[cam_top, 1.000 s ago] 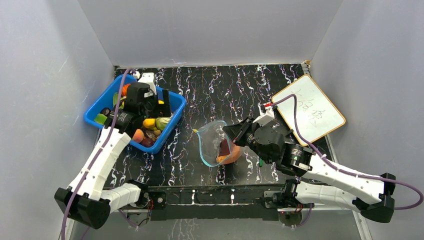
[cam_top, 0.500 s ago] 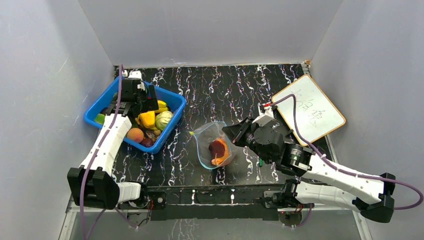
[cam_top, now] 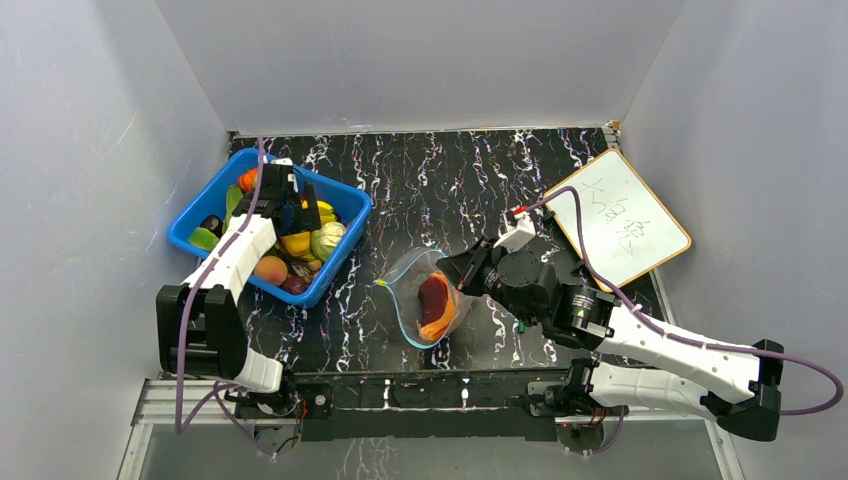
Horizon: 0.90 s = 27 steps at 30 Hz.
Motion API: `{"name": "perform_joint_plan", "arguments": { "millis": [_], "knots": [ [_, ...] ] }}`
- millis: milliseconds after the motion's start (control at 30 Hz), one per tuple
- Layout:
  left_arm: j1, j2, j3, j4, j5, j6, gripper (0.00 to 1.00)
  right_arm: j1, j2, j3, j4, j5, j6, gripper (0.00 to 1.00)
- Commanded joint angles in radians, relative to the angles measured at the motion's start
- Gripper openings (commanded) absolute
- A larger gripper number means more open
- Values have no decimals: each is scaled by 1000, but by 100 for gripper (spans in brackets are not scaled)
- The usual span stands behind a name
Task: Place the food in the zip-top bag and seal the zipper
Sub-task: Pick up the fake vegetable from the bin.
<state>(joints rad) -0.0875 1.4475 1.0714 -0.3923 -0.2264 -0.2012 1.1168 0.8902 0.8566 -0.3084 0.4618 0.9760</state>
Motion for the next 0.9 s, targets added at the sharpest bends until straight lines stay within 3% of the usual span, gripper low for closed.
{"name": "perform_joint_plan", "arguments": {
  "millis": [0, 433, 567, 867],
  "knots": [
    [18, 9, -20, 42, -17, 8, 83, -2, -2, 42, 76, -6, 11, 0],
    [24, 68, -34, 51, 12, 26, 70, -1, 36, 75, 75, -22, -5, 0],
    [24, 67, -27, 39, 27, 39, 57, 0, 33, 65, 83, -36, 12, 0],
    [25, 13, -11, 9, 49, 40, 47, -1, 9, 53, 71, -17, 36, 0]
  ]
}}
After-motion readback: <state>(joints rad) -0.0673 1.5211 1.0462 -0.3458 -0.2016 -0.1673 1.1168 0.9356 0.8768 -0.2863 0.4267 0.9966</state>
